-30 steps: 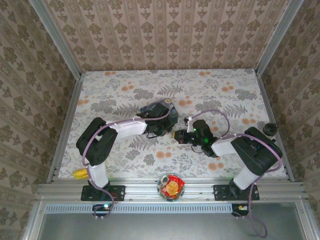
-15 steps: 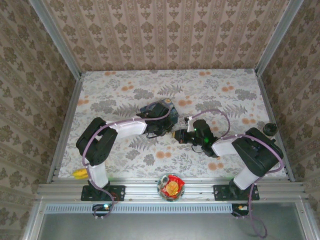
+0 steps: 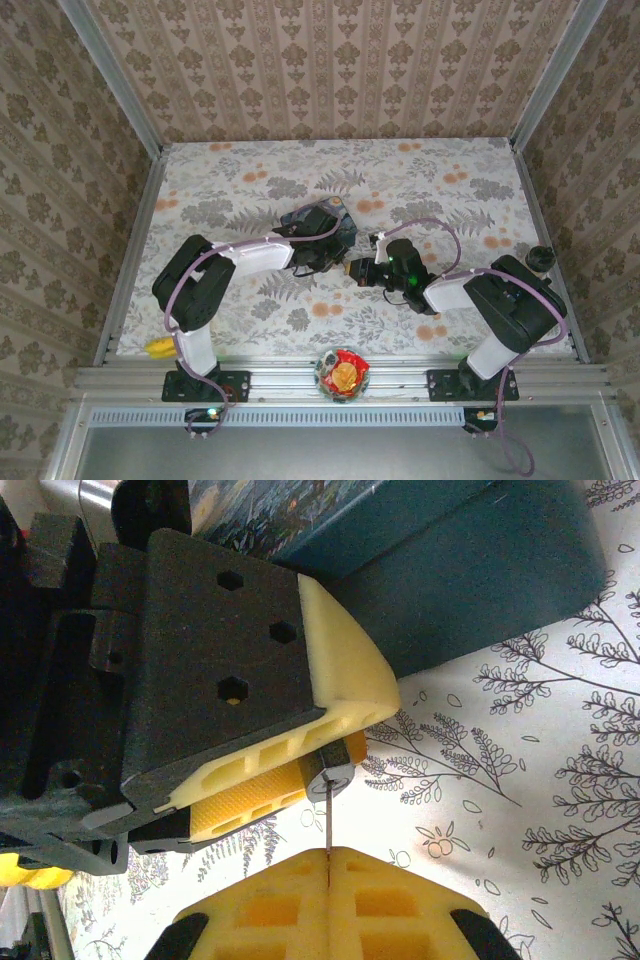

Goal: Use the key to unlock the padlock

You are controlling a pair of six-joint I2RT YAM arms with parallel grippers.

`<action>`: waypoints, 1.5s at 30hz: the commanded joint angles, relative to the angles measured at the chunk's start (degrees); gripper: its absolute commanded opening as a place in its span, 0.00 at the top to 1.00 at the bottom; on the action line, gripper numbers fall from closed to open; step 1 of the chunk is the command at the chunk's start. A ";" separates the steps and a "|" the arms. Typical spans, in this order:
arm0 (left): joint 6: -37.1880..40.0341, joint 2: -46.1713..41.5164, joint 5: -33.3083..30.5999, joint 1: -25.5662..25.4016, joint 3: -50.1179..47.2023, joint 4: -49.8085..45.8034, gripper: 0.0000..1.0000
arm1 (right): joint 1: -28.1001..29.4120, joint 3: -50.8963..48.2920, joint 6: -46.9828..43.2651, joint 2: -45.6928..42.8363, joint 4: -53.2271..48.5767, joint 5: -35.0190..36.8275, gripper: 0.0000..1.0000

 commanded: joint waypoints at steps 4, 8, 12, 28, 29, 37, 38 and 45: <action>-4.59 -1.04 5.83 0.11 -0.27 -0.64 0.91 | 0.35 0.94 -0.63 1.52 4.23 1.98 1.00; -5.42 -1.04 7.38 0.14 0.53 -2.69 0.91 | 0.92 0.46 -1.34 1.89 5.58 4.20 1.00; -6.79 -0.70 8.62 0.35 0.80 -3.74 0.91 | 1.69 0.06 -2.81 1.58 6.60 6.41 1.00; -8.83 -0.34 8.55 1.06 -0.48 -3.74 0.91 | 2.30 -1.99 -4.65 -2.01 6.17 9.94 1.00; -8.90 -0.29 8.60 1.04 -0.59 -3.68 0.91 | 2.26 -2.11 -4.70 -2.31 6.09 10.04 1.00; -9.99 -0.50 8.38 1.15 -1.64 -1.88 0.91 | 2.24 -2.52 -4.70 -3.13 5.22 9.95 1.00; -10.12 -0.59 8.29 1.22 -1.74 -1.75 0.91 | 2.24 -2.57 -4.70 -3.21 5.05 10.04 1.00; -10.69 -0.89 7.98 1.45 -2.01 -1.30 0.90 | 2.24 -3.49 -4.74 -3.13 5.02 9.60 1.00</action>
